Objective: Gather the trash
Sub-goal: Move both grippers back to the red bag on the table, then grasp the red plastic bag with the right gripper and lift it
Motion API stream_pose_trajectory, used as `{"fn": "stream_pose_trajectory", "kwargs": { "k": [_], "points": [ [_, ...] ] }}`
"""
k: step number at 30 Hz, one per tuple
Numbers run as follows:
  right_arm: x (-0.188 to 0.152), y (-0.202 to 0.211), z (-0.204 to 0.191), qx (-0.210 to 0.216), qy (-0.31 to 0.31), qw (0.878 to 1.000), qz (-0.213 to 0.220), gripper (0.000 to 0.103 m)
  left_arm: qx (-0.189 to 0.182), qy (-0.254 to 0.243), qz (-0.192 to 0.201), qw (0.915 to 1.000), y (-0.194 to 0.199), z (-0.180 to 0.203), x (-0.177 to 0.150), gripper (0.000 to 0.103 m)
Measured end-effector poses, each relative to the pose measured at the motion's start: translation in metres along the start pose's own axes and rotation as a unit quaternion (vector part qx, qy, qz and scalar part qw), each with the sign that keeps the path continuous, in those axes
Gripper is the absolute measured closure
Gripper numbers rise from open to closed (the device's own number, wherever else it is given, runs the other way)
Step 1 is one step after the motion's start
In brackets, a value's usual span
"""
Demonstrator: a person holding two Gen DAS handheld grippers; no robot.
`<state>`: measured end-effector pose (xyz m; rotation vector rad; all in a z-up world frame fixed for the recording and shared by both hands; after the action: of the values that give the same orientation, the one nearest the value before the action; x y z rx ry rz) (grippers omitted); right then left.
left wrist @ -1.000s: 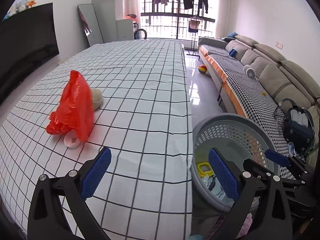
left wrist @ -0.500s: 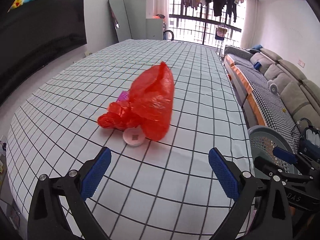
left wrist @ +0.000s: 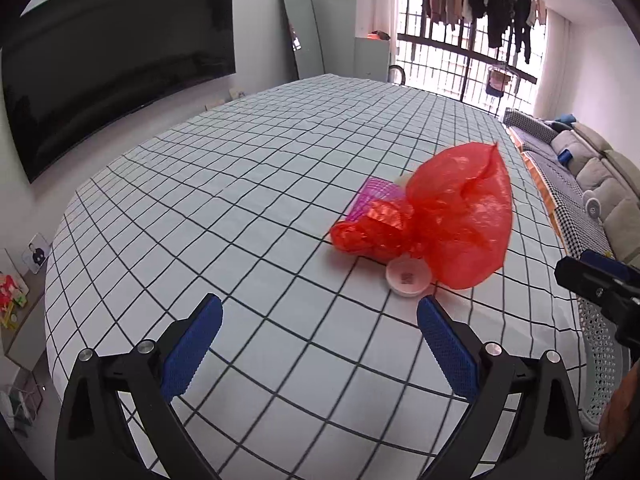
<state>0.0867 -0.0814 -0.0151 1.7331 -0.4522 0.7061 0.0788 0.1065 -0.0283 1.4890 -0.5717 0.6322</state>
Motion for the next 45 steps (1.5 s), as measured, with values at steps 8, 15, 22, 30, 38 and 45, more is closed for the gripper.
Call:
{"fn": "stream_pose_trajectory", "kwargs": {
  "k": [8, 15, 22, 30, 38, 45],
  "points": [
    [0.037, -0.037, -0.046, 0.026, 0.046, 0.998, -0.018, 0.018, 0.014, 0.038, -0.008, 0.9991, -0.009, -0.035, -0.006, 0.007],
    [0.047, -0.084, -0.06, 0.026, 0.053, 0.996, -0.059, 0.018, 0.012, 0.051, -0.015, 0.9985, -0.013, -0.045, -0.012, 0.007],
    [0.051, -0.108, -0.07, 0.005, 0.075, 0.995, -0.063, 0.019, 0.01, 0.061, -0.02, 0.9979, -0.016, -0.052, -0.015, 0.007],
    [0.049, -0.117, -0.073, 0.007, 0.073, 0.995, -0.066, 0.05, 0.007, 0.065, -0.024, 0.9975, -0.016, -0.052, -0.016, 0.007],
    [0.042, -0.095, -0.062, 0.013, 0.061, 0.997, -0.048, 0.07, -0.005, 0.06, -0.029, 0.9978, -0.018, -0.041, -0.016, 0.007],
    [0.037, -0.053, -0.042, 0.015, 0.037, 0.999, -0.014, 0.071, -0.017, 0.05, -0.032, 0.9981, -0.019, -0.024, -0.015, 0.007]
  ]
}}
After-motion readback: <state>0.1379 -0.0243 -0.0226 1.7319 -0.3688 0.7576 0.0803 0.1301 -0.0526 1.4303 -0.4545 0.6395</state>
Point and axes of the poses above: each gripper's, at about its wrist camera, not at the fingertips, and y roughly against the way its jaws point, z to its right, x to its top, the point moved 3 cm from there along -y, roughly the way its jaws point, and after that the axes turned 2 degrees about -z, right-handed, at the moved point
